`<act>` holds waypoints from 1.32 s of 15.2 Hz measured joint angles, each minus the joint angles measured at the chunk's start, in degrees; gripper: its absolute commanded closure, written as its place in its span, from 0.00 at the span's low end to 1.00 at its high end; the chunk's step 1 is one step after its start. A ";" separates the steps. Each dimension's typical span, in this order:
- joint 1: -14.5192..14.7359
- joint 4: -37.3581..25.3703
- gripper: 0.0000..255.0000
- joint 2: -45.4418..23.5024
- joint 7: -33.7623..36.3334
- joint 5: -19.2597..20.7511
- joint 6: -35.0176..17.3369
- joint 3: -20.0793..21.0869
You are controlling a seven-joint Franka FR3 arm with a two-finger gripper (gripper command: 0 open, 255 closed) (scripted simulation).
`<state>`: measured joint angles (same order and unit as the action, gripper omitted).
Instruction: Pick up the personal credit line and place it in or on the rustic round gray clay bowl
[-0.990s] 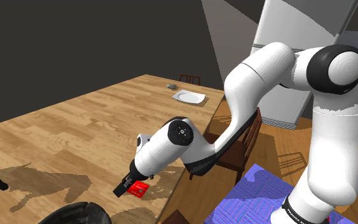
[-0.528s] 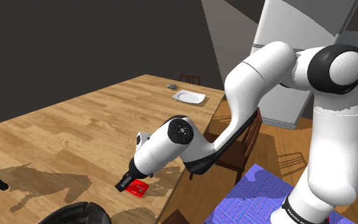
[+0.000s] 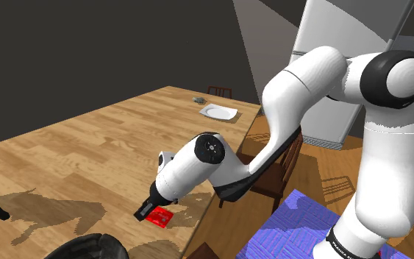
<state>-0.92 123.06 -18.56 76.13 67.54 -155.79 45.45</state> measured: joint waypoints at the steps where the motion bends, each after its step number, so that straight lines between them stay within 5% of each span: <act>1: -0.49 0.09 1.00 0.54 -1.05 -1.26 0.09 0.56; 20: -11.11 -0.15 1.00 13.14 -23.72 -29.55 3.30 12.29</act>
<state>-12.03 122.91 -5.42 52.42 37.99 -152.49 57.74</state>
